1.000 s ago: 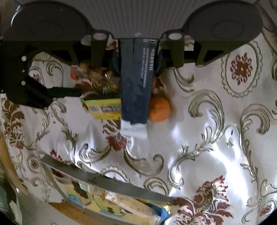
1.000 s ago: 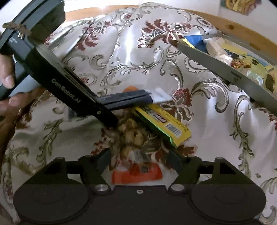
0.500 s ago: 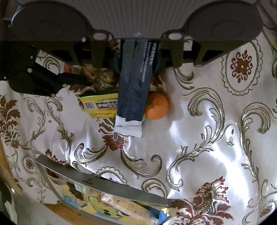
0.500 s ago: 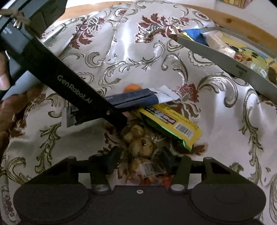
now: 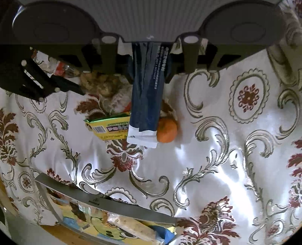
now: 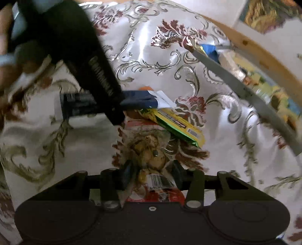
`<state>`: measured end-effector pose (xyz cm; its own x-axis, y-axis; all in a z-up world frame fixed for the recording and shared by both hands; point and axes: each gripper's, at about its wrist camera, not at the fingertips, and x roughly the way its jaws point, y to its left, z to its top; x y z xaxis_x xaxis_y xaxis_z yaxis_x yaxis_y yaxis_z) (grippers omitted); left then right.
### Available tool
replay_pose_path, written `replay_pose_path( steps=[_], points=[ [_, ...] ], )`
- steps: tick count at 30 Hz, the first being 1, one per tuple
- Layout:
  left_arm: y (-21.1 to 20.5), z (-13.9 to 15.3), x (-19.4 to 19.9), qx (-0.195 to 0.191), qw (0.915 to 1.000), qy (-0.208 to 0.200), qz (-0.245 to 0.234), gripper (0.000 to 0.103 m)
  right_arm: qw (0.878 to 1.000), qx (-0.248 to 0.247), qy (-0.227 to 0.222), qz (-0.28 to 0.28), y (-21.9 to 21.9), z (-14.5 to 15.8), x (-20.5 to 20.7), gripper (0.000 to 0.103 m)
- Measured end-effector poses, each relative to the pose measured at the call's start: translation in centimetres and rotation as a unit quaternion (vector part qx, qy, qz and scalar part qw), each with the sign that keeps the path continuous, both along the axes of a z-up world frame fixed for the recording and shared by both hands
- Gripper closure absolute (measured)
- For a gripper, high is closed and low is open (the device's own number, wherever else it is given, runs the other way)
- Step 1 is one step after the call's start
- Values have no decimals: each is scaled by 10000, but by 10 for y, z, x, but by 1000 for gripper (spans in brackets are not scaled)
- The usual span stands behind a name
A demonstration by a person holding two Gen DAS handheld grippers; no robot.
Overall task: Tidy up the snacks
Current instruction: 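Lift the blue stick pack with left tool while right tool grasps the clear quail-egg bag, then carry the stick pack with left tool while right tool carries the egg bag over tray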
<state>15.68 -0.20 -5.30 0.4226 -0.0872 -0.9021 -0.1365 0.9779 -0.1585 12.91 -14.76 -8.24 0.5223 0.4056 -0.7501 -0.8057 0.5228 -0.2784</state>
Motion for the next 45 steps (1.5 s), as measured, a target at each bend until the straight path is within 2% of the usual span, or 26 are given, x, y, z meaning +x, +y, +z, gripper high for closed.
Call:
replay_pose_path(
  steps=[6, 9, 14, 17, 23, 27, 32, 37, 41, 45],
  points=[
    [-1, 16, -2, -110, 9998, -150, 104, 70, 9981, -278, -540, -119, -9, 6, -15, 58],
    [-1, 22, -2, -266, 9995, -152, 118, 70, 9977, -198, -605, -238, -20, 13, -21, 58],
    [-7, 30, -3, -289, 9992, -291, 11, 70, 9954, -39, -840, -463, -33, 25, -25, 57],
    [-10, 36, -4, -320, 9984, -458, -22, 70, 9933, 98, -993, -580, -37, 31, -24, 58],
    [-21, 53, 5, -179, 9942, -1042, -197, 70, 9852, 391, -1475, -780, -41, 41, -15, 57],
    [-26, 67, 15, -196, 9892, -1442, -187, 70, 9762, 754, -1721, -1085, -48, 51, 3, 57],
    [-29, 82, 41, -251, 9829, -1823, -32, 70, 9591, 1243, -2038, -1520, -56, 66, 38, 57],
    [-28, 89, 78, -286, 9775, -2085, 135, 70, 9506, 1536, -1935, -1880, -57, 75, 85, 57],
    [-29, 94, 117, -358, 9711, -2332, 359, 70, 9401, 1703, -2053, -2123, -59, 78, 116, 57],
    [-39, 99, 147, -288, 9664, -2527, 360, 70, 9290, 1925, -2105, -2359, -67, 79, 143, 57]
  ],
)
